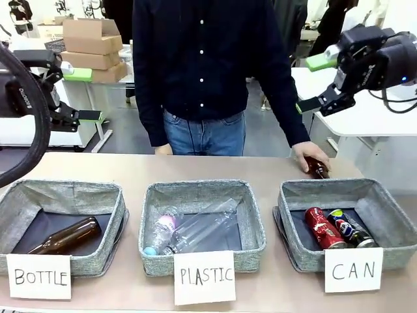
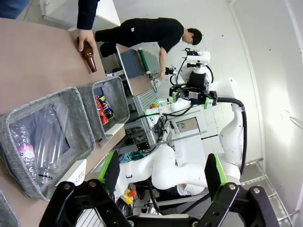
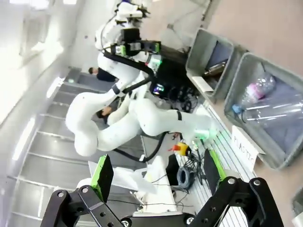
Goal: Sort the can waste into the basket.
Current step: Pick up the can waste from the table and place it in the right Fabric basket.
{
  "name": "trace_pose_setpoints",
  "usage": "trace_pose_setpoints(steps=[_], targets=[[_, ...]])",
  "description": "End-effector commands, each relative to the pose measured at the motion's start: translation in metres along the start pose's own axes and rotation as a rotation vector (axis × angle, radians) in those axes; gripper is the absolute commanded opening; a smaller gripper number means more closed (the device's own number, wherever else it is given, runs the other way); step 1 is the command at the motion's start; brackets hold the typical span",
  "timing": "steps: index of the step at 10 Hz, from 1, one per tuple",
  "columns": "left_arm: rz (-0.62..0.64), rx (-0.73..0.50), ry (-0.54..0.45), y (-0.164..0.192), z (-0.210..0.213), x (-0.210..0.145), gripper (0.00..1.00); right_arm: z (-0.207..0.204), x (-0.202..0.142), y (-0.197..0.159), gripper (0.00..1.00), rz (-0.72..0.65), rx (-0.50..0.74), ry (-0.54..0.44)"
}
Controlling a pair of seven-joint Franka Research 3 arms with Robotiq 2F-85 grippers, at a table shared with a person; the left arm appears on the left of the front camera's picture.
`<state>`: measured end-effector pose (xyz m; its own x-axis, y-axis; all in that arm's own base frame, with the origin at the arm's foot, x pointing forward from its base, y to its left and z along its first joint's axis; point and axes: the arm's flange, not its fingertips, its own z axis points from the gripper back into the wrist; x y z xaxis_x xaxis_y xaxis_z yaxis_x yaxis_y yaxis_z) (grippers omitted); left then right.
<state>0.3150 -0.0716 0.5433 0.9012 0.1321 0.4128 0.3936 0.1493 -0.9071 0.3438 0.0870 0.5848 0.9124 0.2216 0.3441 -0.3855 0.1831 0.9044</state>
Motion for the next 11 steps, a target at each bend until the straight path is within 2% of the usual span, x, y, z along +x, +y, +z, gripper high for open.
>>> trace_pose_setpoints(steps=[1,11], targets=[[0.011,-0.019,-0.009,-0.0039,-0.0009,0.0002,0.94,-0.0065,-0.0018,0.0044,1.0,0.063,-0.151,0.056],[0.011,-0.019,-0.009,-0.0039,-0.0009,0.0002,0.94,-0.0065,-0.0018,0.0044,1.0,0.063,-0.151,0.056]])
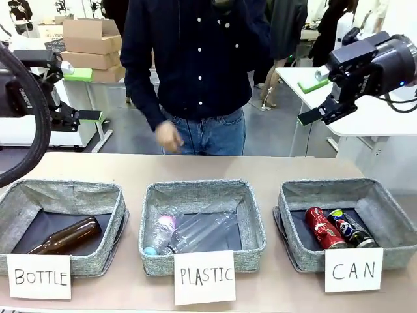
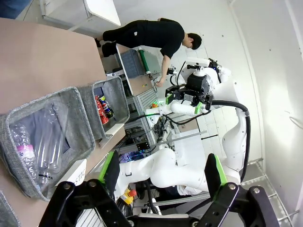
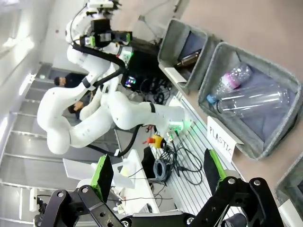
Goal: Sort the can waste into the basket.
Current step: Pick up the can waste from the table and place it in the right Fabric basket.
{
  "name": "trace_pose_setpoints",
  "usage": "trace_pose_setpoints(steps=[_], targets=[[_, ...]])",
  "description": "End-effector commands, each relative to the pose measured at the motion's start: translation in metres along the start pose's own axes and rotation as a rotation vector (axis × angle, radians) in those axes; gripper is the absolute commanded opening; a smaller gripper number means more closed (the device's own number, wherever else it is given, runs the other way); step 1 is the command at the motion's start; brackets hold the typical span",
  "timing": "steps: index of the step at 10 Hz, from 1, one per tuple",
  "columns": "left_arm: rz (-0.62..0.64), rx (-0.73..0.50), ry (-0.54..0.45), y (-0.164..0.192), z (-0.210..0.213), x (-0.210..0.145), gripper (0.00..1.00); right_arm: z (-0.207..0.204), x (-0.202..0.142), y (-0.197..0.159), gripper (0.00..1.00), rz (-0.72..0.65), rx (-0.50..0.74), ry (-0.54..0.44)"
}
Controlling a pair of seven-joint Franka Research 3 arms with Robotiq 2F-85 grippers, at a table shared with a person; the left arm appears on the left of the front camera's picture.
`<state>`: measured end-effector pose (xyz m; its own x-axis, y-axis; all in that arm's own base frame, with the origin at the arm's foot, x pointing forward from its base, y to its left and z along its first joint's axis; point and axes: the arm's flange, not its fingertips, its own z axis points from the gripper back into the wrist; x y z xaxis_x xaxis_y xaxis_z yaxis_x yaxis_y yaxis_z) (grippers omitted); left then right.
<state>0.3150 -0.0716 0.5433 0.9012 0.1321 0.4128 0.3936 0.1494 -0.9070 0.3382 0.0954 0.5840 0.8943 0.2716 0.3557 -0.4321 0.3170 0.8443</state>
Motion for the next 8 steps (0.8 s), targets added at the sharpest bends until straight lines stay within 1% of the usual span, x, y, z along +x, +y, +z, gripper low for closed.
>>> trace_pose_setpoints(steps=[1,8], targets=[[0.011,-0.019,-0.009,-0.0039,-0.0009,0.0002,0.94,0.0028,0.0017,0.001,1.0,0.033,0.0,0.008],[0.011,-0.019,-0.009,-0.0039,-0.0009,0.0002,0.94,0.0028,0.0017,0.001,1.0,0.033,0.0,0.008]])
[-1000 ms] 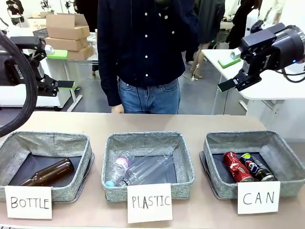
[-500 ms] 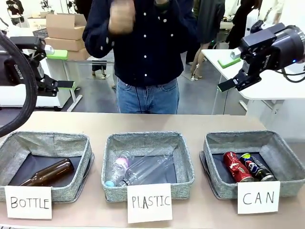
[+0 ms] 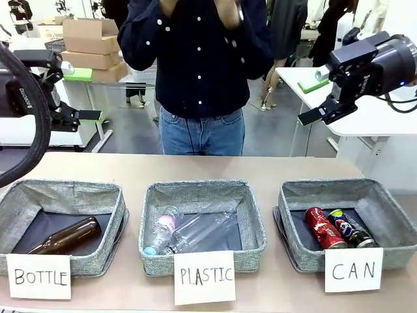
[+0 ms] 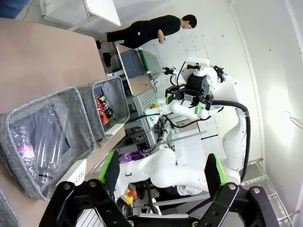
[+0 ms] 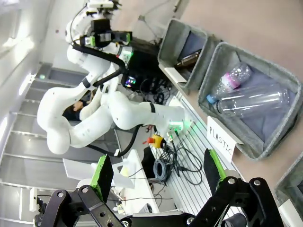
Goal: Sort the can waste into the basket.
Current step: Pick up the can waste from the table and place it in the right Fabric basket.
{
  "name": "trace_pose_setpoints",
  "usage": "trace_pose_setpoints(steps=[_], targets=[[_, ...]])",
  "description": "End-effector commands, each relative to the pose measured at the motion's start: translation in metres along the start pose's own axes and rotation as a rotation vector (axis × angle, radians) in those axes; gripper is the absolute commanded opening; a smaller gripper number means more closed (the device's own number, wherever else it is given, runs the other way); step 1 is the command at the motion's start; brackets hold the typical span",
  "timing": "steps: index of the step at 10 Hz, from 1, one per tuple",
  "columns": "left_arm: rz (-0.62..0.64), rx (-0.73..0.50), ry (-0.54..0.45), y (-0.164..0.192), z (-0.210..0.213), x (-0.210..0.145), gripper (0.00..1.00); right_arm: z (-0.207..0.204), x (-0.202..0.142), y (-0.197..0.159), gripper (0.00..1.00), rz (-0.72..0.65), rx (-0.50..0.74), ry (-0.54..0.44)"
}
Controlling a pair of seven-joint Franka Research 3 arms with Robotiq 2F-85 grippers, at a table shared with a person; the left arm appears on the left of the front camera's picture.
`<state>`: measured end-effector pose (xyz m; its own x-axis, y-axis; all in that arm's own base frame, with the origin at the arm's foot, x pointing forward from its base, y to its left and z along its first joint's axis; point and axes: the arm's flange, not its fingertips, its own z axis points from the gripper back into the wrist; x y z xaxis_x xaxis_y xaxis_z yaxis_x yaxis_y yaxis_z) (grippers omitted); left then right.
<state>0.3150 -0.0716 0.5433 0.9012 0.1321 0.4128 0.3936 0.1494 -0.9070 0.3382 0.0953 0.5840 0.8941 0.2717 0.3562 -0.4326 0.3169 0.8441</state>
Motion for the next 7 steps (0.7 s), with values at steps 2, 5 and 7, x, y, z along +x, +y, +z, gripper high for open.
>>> trace_pose_setpoints(steps=[2,5,7], targets=[[0.011,-0.019,-0.009,-0.0039,-0.0009,0.0002,0.94,0.0027,0.0017,0.001,1.0,0.033,0.0,0.008],[0.011,-0.019,-0.009,-0.0039,-0.0009,0.0002,0.94,0.0027,0.0017,0.001,1.0,0.033,0.0,0.008],[0.011,-0.019,-0.009,-0.0039,-0.0009,0.0002,0.94,0.0027,0.0017,0.001,1.0,0.033,0.0,0.008]])
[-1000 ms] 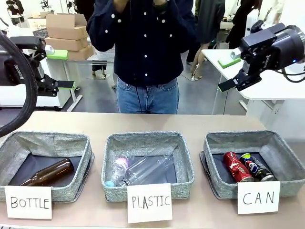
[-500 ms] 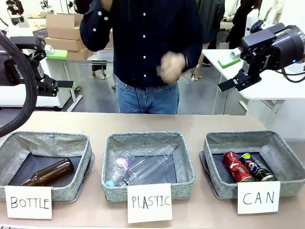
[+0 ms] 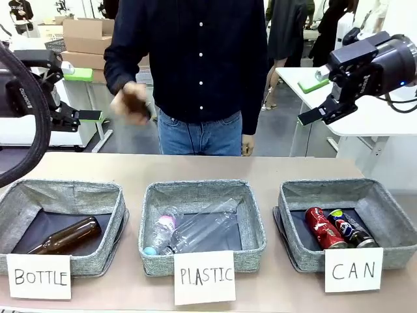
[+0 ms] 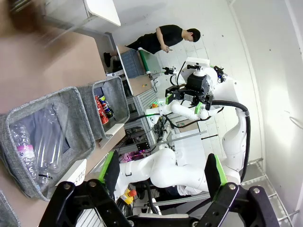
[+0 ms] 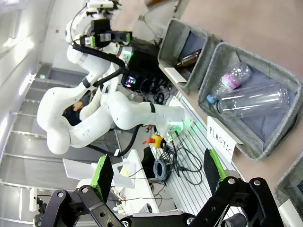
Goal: Sort the can waste into the basket.
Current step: Pick up the can waste from the table and place it in the right Fabric basket.
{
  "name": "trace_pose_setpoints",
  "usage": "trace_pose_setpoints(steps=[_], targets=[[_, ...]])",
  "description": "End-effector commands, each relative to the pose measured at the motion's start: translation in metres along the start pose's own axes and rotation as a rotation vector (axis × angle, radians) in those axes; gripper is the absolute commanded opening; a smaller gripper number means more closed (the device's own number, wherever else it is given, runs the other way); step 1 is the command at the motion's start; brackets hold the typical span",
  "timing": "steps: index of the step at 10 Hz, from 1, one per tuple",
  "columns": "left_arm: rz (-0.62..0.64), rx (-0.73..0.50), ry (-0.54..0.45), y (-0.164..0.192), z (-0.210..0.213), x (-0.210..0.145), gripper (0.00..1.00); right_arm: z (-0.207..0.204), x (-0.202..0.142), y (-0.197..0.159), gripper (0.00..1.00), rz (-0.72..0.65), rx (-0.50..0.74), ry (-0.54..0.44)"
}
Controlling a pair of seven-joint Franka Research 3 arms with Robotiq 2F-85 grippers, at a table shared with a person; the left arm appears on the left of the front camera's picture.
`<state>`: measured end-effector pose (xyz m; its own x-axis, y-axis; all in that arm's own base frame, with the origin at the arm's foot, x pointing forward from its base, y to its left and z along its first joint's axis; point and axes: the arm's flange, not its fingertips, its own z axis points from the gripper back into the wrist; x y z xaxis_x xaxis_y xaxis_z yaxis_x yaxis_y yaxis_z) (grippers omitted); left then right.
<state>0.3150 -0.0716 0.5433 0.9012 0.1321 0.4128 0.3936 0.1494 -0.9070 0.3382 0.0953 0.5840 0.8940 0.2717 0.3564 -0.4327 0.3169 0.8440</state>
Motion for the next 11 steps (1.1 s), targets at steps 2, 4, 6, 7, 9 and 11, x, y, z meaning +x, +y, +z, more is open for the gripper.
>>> trace_pose_setpoints(steps=[2,4,6,7,9,11], targets=[[0.011,-0.019,-0.009,-0.0039,-0.0009,0.0002,0.94,0.0027,0.0017,0.0011,1.0,0.033,0.0,0.008],[0.011,-0.019,-0.009,-0.0039,-0.0009,0.0002,0.94,0.0027,0.0017,0.0011,1.0,0.033,0.0,0.008],[0.011,-0.019,-0.009,-0.0039,-0.0009,0.0002,0.94,0.0027,0.0017,0.0011,1.0,0.033,0.0,0.008],[0.011,-0.019,-0.009,-0.0039,-0.0009,0.0002,0.94,0.0027,0.0017,0.0011,1.0,0.033,0.0,0.008],[0.011,-0.019,-0.009,-0.0039,-0.0009,0.0002,0.94,0.0027,0.0017,0.0011,1.0,0.033,0.0,0.008],[0.011,-0.019,-0.009,-0.0039,-0.0009,0.0002,0.94,0.0027,0.0017,0.0011,1.0,0.033,0.0,0.008]])
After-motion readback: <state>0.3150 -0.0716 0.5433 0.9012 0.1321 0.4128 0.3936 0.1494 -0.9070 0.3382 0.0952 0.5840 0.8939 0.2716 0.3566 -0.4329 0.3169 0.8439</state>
